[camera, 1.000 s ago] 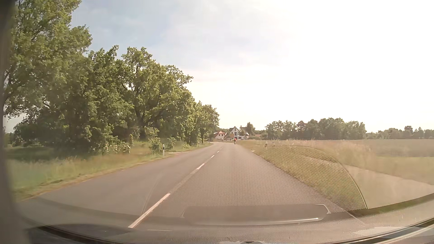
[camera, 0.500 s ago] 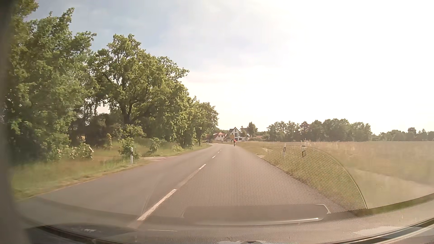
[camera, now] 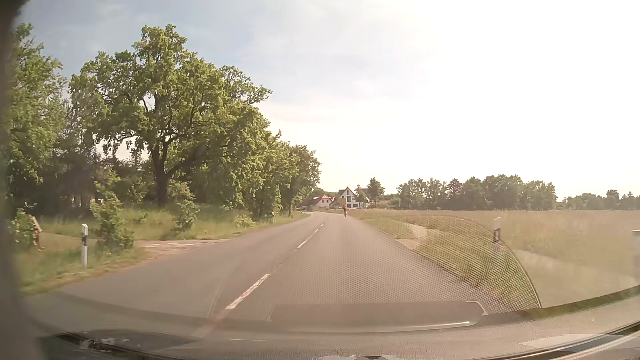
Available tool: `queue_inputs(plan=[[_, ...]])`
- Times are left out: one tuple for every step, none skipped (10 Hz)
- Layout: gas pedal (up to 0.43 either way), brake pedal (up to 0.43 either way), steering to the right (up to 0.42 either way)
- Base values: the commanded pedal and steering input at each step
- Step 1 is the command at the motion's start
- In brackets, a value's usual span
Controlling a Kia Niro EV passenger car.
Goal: Follow the waypoints while adhering to traffic rules and regulations
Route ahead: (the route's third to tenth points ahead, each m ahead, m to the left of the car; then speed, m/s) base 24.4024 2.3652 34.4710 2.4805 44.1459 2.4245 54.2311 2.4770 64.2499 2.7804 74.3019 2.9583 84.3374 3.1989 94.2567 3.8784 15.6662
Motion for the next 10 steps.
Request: queue_inputs(plan=[[0.000, 0.000, -0.001], [0.000, 0.000, -0.001], [0.000, 0.000, -0.001], [0.000, 0.000, -0.001], [0.000, 0.000, -0.001], [0.000, 0.000, -0.001], [0.000, 0.000, -0.001], [0.000, 0.000, -0.001], [0.000, 0.000, -0.001], [0.000, 0.000, -0.001]])
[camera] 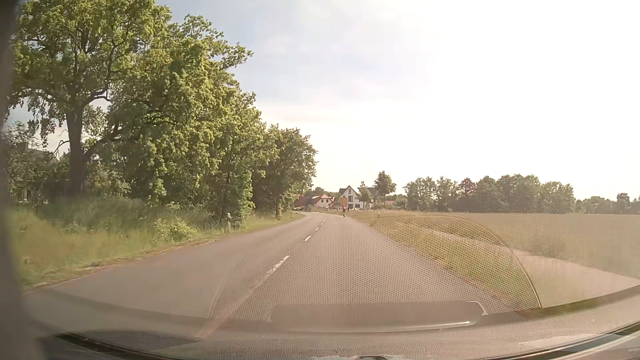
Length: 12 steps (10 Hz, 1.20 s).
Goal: Follow the waypoints while adhering to traffic rules and regulations
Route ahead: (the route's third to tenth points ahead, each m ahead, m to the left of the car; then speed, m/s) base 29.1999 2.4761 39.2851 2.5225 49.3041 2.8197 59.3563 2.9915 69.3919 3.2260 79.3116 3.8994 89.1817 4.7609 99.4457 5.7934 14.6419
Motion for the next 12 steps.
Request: queue_inputs(plan=[[0.000, 0.000, -0.001], [0.000, 0.000, -0.001], [0.000, 0.000, -0.001], [0.008, 0.000, -0.001], [0.079, 0.000, -0.001], [0.087, 0.000, -0.001], [0.087, 0.000, -0.001], [0.087, 0.000, -0.001], [0.087, 0.000, -0.001], [0.087, 0.000, -0.001], [0.087, 0.000, -0.001], [0.087, 0.000, -0.001]])
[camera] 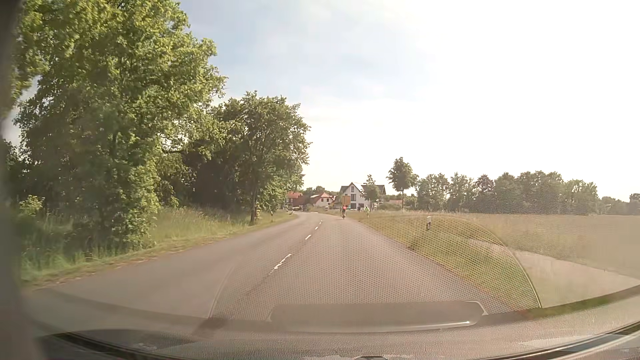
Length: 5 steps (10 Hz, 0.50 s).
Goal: Follow the waypoints while adhering to traffic rules and regulations
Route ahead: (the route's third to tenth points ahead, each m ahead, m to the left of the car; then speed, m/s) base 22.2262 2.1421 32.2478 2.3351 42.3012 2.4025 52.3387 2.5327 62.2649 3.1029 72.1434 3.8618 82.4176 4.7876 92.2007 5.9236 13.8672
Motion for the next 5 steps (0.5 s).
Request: queue_inputs(plan=[[0.087, 0.000, -0.001], [0.087, 0.000, -0.001], [0.087, 0.000, -0.001], [0.087, 0.000, -0.001], [0.087, 0.000, -0.001]])
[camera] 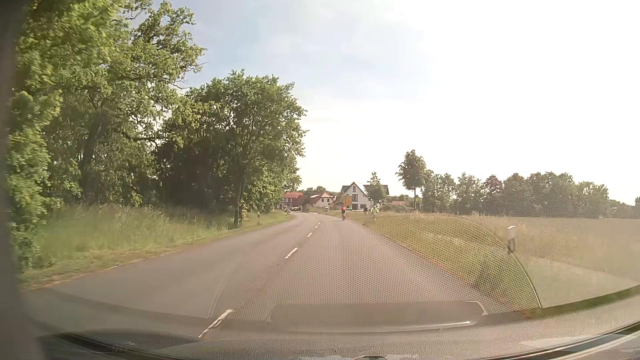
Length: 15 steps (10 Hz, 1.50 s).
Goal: Follow the waypoints while adhering to traffic rules and regulations
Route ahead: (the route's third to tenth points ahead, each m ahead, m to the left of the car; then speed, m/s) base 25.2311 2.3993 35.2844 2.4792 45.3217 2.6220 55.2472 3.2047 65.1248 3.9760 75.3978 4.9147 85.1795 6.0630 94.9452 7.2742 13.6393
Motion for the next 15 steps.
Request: queue_inputs(plan=[[0.087, 0.000, -0.001], [0.087, 0.000, -0.001], [0.087, 0.000, -0.002], [0.087, 0.000, -0.001], [0.087, 0.000, -0.002], [0.079, 0.000, -0.001], [0.079, 0.000, -0.002], [0.079, 0.000, -0.002], [0.079, 0.000, -0.002], [0.079, 0.000, -0.002], [0.079, 0.000, -0.003], [0.079, 0.000, -0.003], [0.079, 0.000, -0.004], [0.079, 0.000, -0.006], [0.079, 0.000, -0.006]])
